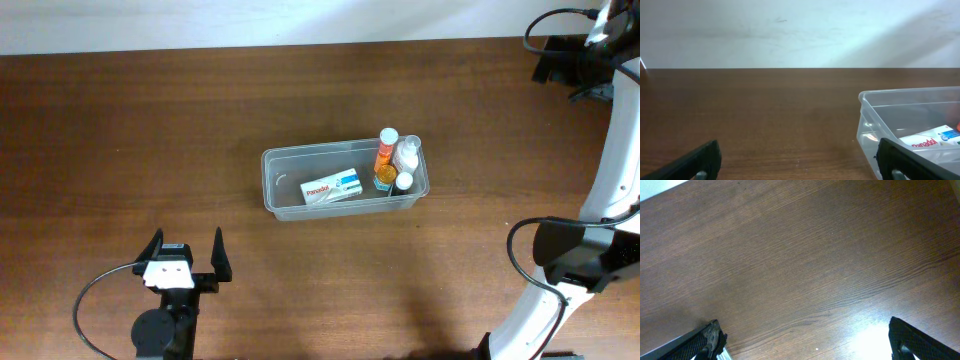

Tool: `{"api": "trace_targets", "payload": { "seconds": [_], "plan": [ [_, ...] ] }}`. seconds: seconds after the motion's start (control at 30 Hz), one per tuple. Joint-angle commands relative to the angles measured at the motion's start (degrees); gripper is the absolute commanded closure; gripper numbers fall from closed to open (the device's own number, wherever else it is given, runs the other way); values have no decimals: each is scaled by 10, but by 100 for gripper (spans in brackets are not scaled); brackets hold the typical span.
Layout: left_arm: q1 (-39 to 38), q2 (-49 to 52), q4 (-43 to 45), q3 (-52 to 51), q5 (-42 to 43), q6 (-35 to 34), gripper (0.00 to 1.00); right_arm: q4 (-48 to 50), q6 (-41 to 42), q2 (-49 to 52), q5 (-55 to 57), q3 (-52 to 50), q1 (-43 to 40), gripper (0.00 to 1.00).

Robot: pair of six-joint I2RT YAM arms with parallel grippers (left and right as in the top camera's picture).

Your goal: Pack container

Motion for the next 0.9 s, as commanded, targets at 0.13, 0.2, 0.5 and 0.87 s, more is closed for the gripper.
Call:
{"api": "trace_targets", "payload": {
  "seconds": [0.13, 0.2, 0.5, 0.87],
  "plan": [
    [-2, -6, 4, -9, 2, 9, 1, 2, 2, -13, 5, 10, -2, 2],
    [-2, -6, 4, -9, 2, 9, 1, 2, 2, -13, 5, 10, -2, 2],
    [-2, -6, 4, -9, 2, 9, 1, 2, 2, -13, 5, 10, -2, 2],
    [-2, -6, 4, -9, 2, 9, 1, 2, 2, -32, 5, 10, 2, 2]
  ]
}}
